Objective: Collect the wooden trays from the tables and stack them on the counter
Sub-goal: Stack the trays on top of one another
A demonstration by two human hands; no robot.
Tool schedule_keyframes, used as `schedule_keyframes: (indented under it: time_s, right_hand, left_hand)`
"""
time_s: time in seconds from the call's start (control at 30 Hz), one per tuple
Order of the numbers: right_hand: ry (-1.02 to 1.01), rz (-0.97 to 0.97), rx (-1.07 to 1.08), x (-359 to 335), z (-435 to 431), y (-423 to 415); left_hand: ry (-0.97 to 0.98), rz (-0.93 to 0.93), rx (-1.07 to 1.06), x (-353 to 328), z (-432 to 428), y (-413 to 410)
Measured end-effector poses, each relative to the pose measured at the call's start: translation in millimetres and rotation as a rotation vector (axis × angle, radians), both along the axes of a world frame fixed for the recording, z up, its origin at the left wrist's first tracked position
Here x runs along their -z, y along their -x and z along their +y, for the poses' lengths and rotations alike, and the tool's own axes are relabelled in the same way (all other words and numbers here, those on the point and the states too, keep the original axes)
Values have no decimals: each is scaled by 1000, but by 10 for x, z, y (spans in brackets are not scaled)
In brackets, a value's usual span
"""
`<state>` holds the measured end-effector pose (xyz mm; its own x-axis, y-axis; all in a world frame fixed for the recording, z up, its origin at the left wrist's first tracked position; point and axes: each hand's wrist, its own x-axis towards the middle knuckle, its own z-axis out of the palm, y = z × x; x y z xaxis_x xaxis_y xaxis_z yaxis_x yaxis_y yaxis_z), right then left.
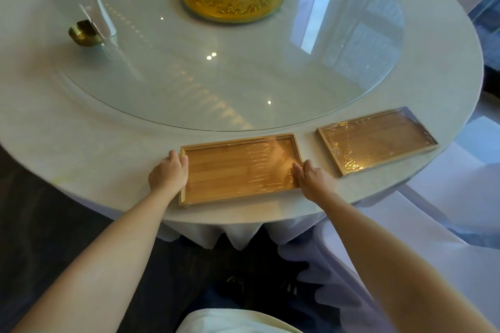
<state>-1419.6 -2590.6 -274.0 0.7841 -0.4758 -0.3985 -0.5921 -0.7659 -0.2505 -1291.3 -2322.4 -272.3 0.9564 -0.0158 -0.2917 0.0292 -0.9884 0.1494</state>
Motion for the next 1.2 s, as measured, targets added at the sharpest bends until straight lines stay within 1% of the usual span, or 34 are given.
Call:
schedule_keyframes:
  time_s: [0.13,0.27,0.43,0.6,0.7,0.8,0.97,1.07,1.2]
  right_hand:
    - [13,-60,31,-107,-55,46]
    - [40,-125,49,-230,-312,82]
    - [39,-186,118,-358,-995,196]
    - [12,-216,197,-433,-1816,362]
    - [24,-174,207,-410,-2276,428]
    - [36,-137,202,-346,-2630,436]
    - [84,-62,119,-219,-2972,373]
    - [116,-31,116,-142,-3097,335]
    - [88,-29,162,-55,-3161,307]
  left_hand:
    - [-5,-95,-23,-205,-191,-60]
    - [43,-100,81,-325,-748,-13]
    - [92,-87,238,-390,-1709,269]
    - [115,-1,279,-368,-2654,555]
    - [59,51,252,-282,-3055,667]
    - [-37,91,183,-139,-3267,705]
    - [-103,145,102,-2,-3481,747]
    - [-106,156,58,46,-3552,752]
    - [-74,140,26,79,-3563,765]
